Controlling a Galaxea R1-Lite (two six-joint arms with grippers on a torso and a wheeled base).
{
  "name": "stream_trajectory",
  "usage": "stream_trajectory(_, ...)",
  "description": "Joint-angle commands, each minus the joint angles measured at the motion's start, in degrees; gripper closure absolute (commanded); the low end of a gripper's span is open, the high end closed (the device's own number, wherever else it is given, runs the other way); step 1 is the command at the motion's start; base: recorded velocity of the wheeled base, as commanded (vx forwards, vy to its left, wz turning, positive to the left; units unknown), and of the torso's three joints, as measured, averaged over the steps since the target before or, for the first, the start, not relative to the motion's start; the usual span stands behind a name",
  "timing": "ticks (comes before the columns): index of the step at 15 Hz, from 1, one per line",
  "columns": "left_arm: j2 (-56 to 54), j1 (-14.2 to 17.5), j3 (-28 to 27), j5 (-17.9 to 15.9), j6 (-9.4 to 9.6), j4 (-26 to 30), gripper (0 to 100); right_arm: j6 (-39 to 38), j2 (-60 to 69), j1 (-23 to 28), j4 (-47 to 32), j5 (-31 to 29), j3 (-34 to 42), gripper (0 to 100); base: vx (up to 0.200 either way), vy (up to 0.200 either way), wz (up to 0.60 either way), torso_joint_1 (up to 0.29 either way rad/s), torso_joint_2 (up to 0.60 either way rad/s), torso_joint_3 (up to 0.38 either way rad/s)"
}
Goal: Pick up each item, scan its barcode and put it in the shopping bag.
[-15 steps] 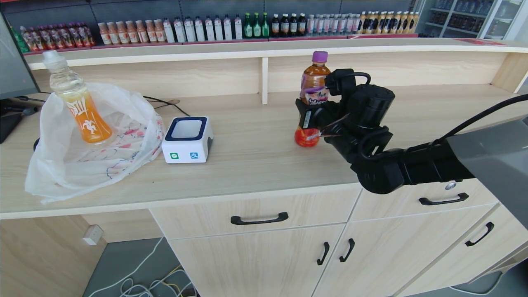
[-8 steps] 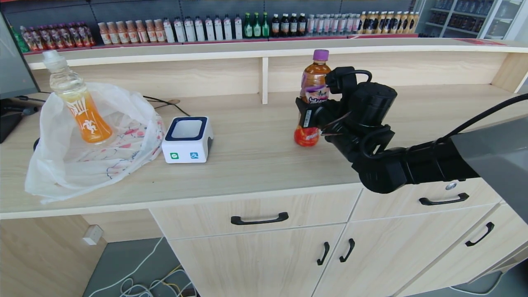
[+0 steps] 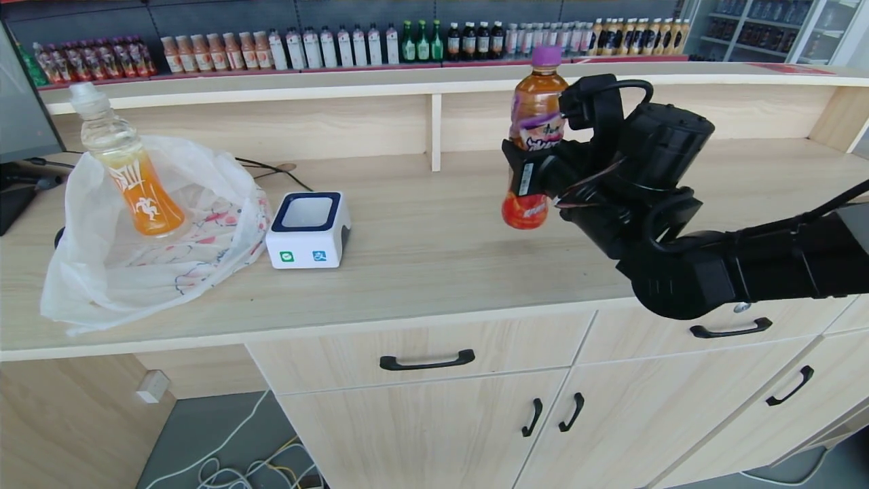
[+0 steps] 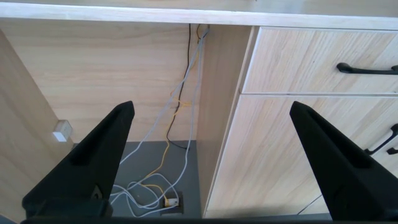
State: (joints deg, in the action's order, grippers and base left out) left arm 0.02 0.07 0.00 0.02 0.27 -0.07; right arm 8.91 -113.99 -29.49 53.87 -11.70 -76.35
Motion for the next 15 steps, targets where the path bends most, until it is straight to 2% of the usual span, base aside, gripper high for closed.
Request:
stream_trajectory(1,0.0,0.0,0.0,0.0,0.00,0.0,0,2.0,8.3,-0.1,0.2,-1.3,6.3,100,0.000,0.000,0.00,0.000,0.00,0.000)
stream_trajectory(3,0.0,0.0,0.0,0.0,0.00,0.0,0,2.9,12.7,-0.8,0.3,-2.8,10.4,100,0.000,0.000,0.00,0.000,0.00,0.000)
stream_trajectory(5,0.0,0.0,0.0,0.0,0.00,0.0,0,3.4,15.9,-1.0,0.6,-2.8,15.1,100,0.000,0.000,0.00,0.000,0.00,0.000)
stream_trajectory(6,0.0,0.0,0.0,0.0,-0.09,0.0,0,3.4,19.0,-1.2,1.0,-2.8,20.3,100,0.000,0.000,0.00,0.000,0.00,0.000)
stream_trajectory(9,0.0,0.0,0.0,0.0,0.00,0.0,0,2.8,22.8,-1.3,1.9,-2.4,26.5,100,0.000,0.000,0.00,0.000,0.00,0.000)
stream_trajectory(15,0.0,0.0,0.0,0.0,0.00,0.0,0,-0.2,26.2,-6.5,12.8,-1.4,36.8,100,0.000,0.000,0.00,0.000,0.00,0.000)
